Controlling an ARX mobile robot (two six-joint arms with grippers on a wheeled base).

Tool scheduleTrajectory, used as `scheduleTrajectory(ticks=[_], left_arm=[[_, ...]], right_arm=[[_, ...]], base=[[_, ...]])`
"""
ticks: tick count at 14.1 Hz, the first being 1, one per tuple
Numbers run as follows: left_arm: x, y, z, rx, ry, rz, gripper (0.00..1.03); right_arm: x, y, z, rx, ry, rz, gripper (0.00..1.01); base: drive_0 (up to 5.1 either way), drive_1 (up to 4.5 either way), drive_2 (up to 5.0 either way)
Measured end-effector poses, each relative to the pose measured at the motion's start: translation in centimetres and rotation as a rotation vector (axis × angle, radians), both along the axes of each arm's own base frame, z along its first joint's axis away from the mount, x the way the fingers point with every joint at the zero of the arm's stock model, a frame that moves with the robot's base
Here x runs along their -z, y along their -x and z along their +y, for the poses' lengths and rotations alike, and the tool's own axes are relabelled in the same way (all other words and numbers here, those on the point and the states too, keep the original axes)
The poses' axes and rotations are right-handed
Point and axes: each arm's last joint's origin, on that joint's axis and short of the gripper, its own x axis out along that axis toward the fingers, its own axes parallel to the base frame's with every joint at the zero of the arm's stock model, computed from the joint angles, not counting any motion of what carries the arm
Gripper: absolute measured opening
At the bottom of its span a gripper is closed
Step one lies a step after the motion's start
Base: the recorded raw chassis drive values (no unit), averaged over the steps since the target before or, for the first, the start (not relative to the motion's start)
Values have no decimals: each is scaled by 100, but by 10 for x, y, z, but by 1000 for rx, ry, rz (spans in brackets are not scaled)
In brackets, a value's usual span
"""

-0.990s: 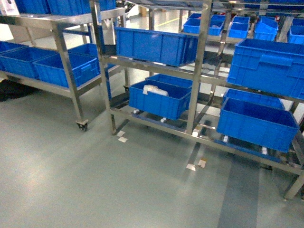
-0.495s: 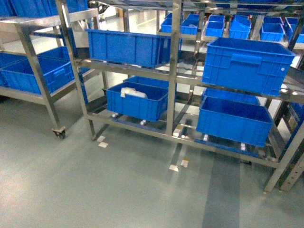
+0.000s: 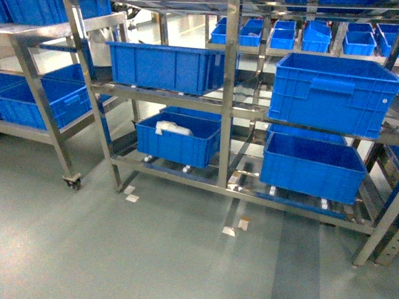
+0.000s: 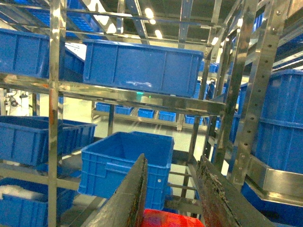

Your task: Pick red block from blue box to shelf

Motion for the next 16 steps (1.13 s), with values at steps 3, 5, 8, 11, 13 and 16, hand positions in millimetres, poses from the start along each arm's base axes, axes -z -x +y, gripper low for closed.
scheduleTrajectory(ticks=[3, 5, 8, 11, 13, 16], left_arm=[[0, 0, 0, -3, 0, -1, 98], [0, 0, 0, -2, 0, -1, 98], [0, 0, 0, -2, 0, -1, 98], [0, 0, 0, -2, 0, -1, 98], [0, 0, 0, -3, 0, 0, 98], [0, 0, 0, 0, 0, 0, 98]], right_arm=[[0, 0, 0, -1, 0, -3, 27], [0, 0, 0, -1, 0, -3, 27], [-1, 0, 0, -1, 1, -5, 27], [0, 0, 0, -1, 1, -4, 27], [0, 0, 0, -1, 1, -3, 27], [0, 0, 0, 0, 0, -5, 27]], base=[[4, 387, -379], [4, 387, -379], [4, 387, -379], [4, 387, -379], [4, 387, -379], [-19, 247, -285]])
